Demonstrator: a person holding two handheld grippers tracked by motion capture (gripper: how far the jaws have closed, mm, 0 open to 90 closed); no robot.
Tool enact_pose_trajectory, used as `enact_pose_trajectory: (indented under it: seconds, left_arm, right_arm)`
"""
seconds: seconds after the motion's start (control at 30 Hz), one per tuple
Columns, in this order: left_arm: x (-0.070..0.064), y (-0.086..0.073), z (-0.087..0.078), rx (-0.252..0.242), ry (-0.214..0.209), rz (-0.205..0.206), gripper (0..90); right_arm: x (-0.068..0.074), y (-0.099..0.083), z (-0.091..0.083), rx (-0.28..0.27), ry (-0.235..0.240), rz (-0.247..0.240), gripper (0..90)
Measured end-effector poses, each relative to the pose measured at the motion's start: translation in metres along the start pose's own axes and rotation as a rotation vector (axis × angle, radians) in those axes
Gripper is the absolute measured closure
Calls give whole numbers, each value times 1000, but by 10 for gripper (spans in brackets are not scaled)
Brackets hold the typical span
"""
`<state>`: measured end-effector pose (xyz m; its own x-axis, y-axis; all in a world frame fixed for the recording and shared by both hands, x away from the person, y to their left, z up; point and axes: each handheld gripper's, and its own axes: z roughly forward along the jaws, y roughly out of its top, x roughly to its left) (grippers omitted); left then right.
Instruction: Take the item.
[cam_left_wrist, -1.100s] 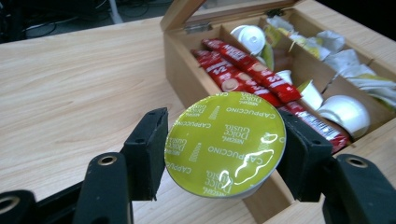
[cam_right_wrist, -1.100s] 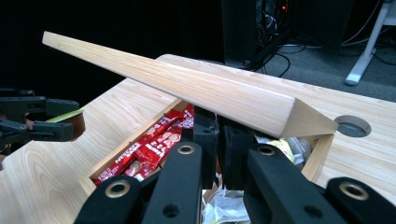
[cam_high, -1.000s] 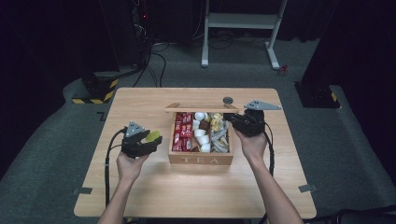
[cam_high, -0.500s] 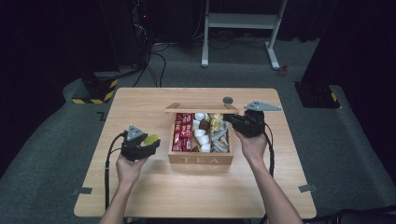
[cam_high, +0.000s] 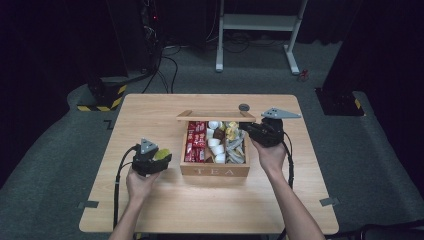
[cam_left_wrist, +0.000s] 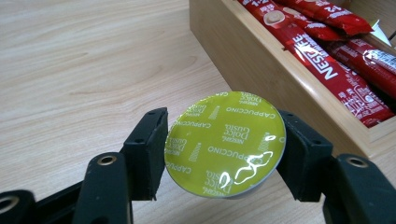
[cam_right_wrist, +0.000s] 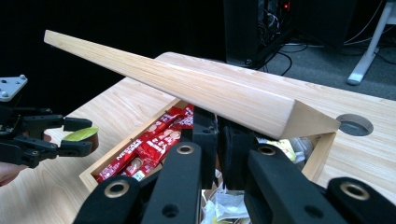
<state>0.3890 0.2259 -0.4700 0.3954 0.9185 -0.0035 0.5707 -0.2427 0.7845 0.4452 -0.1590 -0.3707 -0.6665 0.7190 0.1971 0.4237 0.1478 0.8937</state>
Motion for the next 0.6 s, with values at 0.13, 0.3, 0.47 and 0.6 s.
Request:
enact_pose_trajectory:
  seconds: [0.13, 0.3, 0.47, 0.6]
  left_arm:
    - [1, -5, 4, 15, 10, -14, 405]
    - [-1, -9, 7, 22, 18, -8, 405]
    - [-2, -11, 13, 40, 17, -2, 404]
    - [-4, -12, 19, 44, 28, 1, 404]
  right_arm:
    - [0, 0, 0, 2, 0, 0, 862]
    - [0, 0, 0, -1, 3, 3, 862]
    - [-1, 0, 0, 0, 4, 3, 861]
    - [-1, 0, 0, 0, 6, 6, 860]
